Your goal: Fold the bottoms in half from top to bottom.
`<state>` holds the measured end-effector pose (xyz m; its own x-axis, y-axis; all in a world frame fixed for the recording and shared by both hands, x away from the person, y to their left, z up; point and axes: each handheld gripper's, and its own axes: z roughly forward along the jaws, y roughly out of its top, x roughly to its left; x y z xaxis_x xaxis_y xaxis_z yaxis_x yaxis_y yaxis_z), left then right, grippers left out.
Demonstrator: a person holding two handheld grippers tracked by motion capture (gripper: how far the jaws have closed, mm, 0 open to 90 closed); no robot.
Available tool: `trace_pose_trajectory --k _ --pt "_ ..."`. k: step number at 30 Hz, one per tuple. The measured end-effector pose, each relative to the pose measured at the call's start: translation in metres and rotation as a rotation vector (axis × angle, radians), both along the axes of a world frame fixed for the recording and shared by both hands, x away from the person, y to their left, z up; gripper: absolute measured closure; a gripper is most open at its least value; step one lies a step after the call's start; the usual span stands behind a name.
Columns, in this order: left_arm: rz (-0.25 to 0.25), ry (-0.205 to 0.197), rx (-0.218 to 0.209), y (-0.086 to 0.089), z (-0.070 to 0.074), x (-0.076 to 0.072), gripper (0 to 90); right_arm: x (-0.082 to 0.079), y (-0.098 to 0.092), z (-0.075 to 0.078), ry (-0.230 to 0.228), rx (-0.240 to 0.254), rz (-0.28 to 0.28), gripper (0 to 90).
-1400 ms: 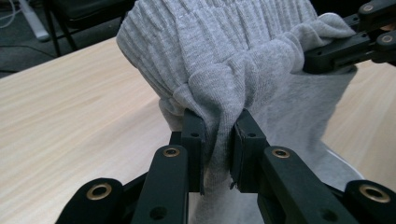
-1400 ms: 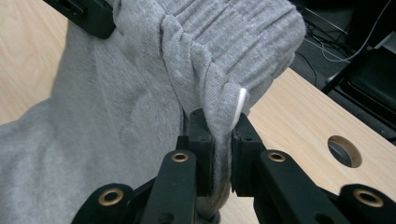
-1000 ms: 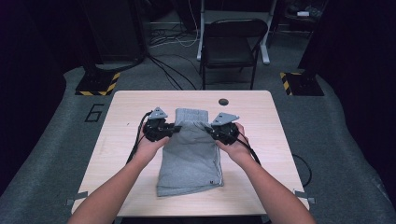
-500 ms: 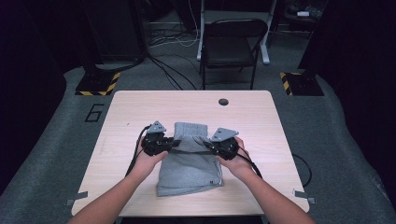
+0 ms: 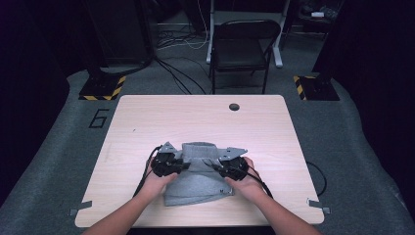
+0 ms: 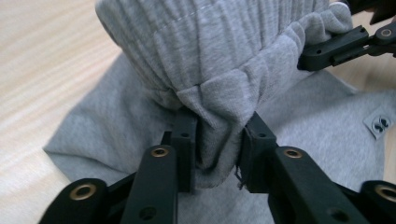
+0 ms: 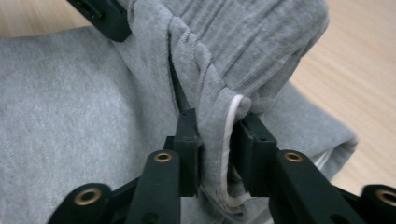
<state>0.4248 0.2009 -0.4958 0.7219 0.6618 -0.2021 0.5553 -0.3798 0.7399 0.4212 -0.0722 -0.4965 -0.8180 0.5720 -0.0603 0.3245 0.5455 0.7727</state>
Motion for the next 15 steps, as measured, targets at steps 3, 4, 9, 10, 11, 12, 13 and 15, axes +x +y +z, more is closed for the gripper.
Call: trace_pose_trajectory --k 3,4,9,10,11,12,13,15 --pt "-0.013 0.015 0.005 0.0 -0.005 -0.004 66.5 -0.002 -0.001 -0.003 0.033 0.016 -0.003 65.0" --pt "-0.017 0.013 0.006 0.001 -0.006 -0.005 65.6 -0.004 -0.002 -0.004 0.042 0.018 0.006 63.1" --pt "-0.032 0.02 -0.002 0.003 -0.012 -0.014 61.7 -0.011 -0.004 -0.008 0.054 0.029 0.013 60.5" --pt "-0.033 0.024 -0.001 0.003 -0.012 -0.016 60.9 -0.012 -0.006 -0.008 0.052 0.023 0.023 59.7" --pt "-0.041 0.017 0.001 0.003 -0.012 -0.018 60.3 -0.014 -0.006 -0.008 0.057 0.027 0.017 59.3" --pt "-0.052 0.018 0.0 0.004 -0.012 -0.019 59.7 -0.015 -0.007 -0.008 0.056 0.027 0.021 58.9" --pt "-0.057 0.013 0.002 0.004 -0.012 -0.02 58.8 -0.017 -0.007 -0.008 0.055 0.033 0.018 58.5" --pt "-0.068 0.016 -0.005 0.005 -0.01 -0.022 57.2 -0.019 -0.008 -0.008 0.05 0.022 0.029 57.4"
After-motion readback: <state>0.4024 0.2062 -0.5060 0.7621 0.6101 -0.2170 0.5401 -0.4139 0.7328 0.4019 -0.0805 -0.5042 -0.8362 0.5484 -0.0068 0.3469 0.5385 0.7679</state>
